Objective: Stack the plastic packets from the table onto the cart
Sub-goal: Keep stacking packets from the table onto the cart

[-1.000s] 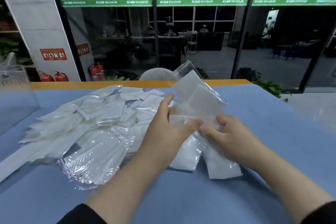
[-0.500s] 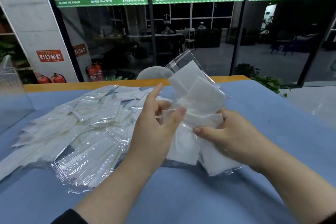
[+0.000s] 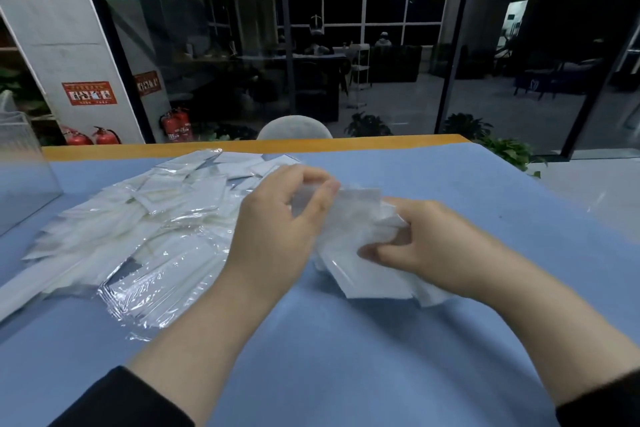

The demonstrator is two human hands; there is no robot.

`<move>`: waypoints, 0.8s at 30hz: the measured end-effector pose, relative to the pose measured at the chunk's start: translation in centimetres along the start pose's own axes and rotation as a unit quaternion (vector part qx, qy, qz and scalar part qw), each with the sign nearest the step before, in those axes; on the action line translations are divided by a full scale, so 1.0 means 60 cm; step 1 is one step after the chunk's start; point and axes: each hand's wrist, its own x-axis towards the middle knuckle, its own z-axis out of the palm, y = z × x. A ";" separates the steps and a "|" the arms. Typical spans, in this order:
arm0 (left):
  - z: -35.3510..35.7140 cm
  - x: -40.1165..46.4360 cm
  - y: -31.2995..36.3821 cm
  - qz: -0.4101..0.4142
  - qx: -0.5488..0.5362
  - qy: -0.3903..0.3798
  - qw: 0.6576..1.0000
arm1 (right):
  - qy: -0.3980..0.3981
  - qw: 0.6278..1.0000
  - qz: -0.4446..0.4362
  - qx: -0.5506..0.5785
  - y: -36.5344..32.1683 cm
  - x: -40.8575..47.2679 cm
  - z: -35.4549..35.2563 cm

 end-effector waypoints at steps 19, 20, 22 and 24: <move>0.012 -0.002 -0.020 -0.235 -0.245 0.025 0.940 | 0.050 0.987 -0.027 0.148 0.033 0.004 0.004; 0.013 -0.004 -0.020 -0.223 -0.235 0.010 0.946 | 0.070 0.982 -0.034 0.171 0.030 0.004 0.007; 0.014 -0.006 -0.020 -0.225 -0.226 0.004 0.948 | 0.085 0.977 -0.035 0.193 0.027 0.006 0.011; 0.013 -0.005 -0.025 -0.251 -0.239 0.023 0.938 | 0.057 0.985 -0.024 0.160 0.029 0.007 0.014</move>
